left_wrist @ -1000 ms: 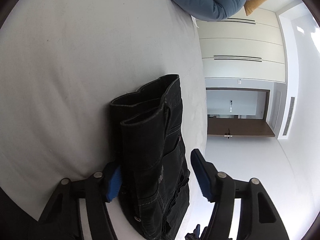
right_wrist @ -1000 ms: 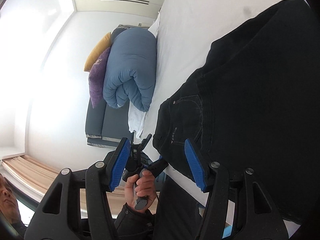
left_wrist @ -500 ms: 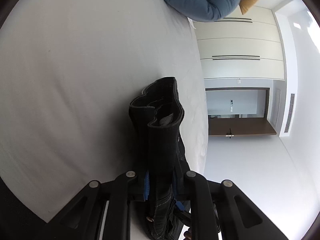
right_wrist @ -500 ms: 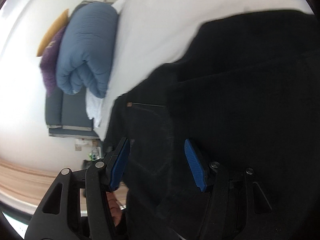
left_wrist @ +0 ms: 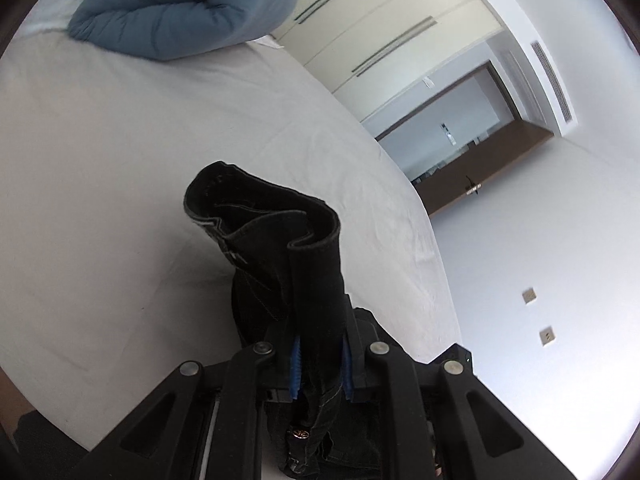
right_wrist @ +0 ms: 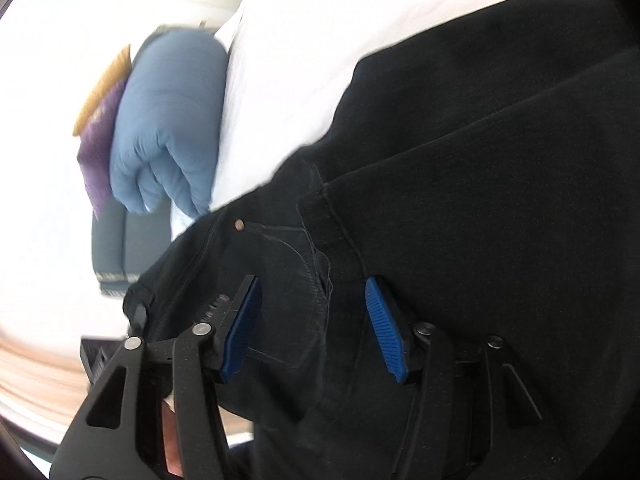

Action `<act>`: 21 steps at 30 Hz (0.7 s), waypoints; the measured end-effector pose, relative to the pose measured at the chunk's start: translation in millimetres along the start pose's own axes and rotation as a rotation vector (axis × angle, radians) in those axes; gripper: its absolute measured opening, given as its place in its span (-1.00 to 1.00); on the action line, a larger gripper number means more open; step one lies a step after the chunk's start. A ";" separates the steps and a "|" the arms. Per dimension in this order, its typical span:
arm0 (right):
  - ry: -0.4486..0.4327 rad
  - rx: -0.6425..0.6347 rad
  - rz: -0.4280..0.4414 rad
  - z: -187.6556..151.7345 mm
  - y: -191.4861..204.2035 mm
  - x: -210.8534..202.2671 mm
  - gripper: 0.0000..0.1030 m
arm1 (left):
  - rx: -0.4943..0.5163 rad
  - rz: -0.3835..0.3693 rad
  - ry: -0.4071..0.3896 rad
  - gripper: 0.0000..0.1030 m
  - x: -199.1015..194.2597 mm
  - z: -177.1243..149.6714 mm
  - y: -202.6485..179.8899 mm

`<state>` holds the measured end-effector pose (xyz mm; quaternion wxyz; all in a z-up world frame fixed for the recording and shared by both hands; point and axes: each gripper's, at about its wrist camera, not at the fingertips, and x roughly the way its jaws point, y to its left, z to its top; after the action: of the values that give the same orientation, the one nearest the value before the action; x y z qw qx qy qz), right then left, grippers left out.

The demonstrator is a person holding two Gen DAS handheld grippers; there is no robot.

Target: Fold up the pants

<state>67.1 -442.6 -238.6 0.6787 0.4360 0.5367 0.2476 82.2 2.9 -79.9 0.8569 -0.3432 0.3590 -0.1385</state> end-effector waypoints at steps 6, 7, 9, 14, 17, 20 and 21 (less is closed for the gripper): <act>-0.018 0.039 0.137 9.8 0.2 -50.0 0.28 | 0.349 0.020 0.090 -0.71 36.3 -52.5 -107.3; -0.018 0.042 0.170 13.0 -0.9 -59.7 0.28 | 0.402 0.018 0.118 -0.71 46.9 -68.0 -122.5; -0.025 0.032 0.212 16.8 -0.9 -78.6 0.29 | 0.499 0.016 0.170 -0.71 66.0 -101.0 -145.0; -0.003 0.007 0.241 20.8 -10.3 -108.6 0.43 | 0.659 0.021 0.300 -0.73 102.3 -172.5 -177.2; 0.002 0.001 0.228 13.0 -13.9 -115.0 0.66 | 0.684 0.027 0.334 -0.74 109.3 -193.5 -185.2; 0.021 0.007 0.173 3.1 -31.4 -125.7 0.68 | 0.745 0.050 0.336 -0.74 114.3 -202.7 -197.3; 0.013 0.021 0.179 1.8 -34.7 -126.8 0.68 | 0.756 0.059 0.332 -0.74 114.8 -204.3 -200.4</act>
<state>26.0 -562.4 -203.3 0.6458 0.4877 0.5024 0.3044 19.8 -297.9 -105.3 0.8567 0.0332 0.4258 -0.2893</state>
